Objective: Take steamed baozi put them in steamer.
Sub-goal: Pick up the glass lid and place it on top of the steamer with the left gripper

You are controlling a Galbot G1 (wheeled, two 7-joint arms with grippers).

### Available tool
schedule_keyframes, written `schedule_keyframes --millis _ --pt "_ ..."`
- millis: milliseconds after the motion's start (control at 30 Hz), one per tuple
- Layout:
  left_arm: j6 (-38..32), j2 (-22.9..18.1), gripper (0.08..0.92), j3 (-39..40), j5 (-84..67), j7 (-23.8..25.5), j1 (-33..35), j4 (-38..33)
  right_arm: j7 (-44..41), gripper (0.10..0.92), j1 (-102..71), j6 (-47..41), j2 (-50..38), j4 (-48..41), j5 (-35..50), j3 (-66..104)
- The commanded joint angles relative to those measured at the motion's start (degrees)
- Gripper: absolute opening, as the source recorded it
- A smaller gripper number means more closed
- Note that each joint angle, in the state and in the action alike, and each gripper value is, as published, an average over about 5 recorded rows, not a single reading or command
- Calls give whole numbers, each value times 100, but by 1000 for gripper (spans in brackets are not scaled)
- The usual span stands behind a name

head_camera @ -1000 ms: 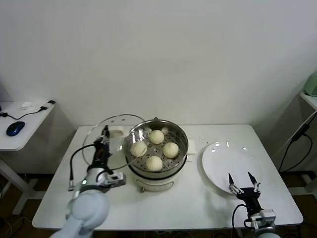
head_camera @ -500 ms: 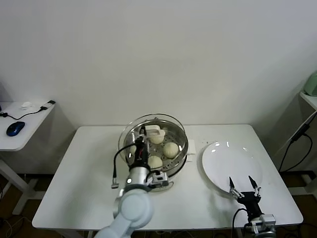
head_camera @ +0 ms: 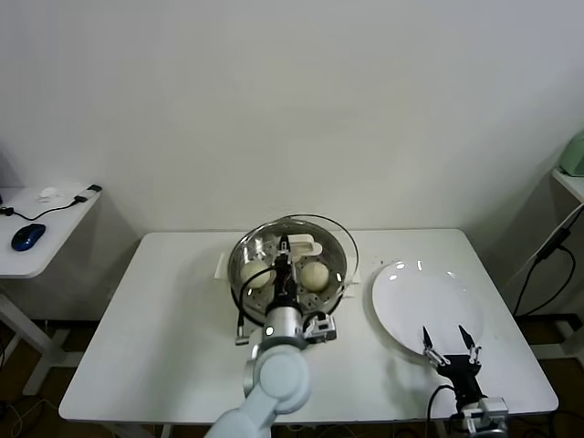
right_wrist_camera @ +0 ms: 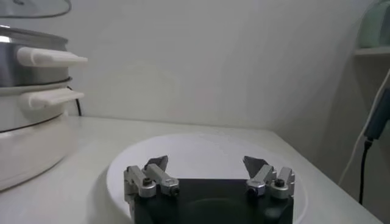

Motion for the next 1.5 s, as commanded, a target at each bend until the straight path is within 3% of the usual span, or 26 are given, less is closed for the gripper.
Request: schedule_keyframes --millis 33,933,1300,1500 --pt "11 -131 135 -33 197 -188 -11 412 17 823 18 25 30 2 -14 9" --pt "-266 24 145 -276 301 -350 108 546 47 823 48 179 98 -77 -82 12" --pt "-274 356 435 -54 -406 -111 235 -444 37 823 24 65 15 26 -102 6" --pt "-988 736 608 -199 -1917 -770 729 -1360 143 823 -30 50 -59 163 116 -52"
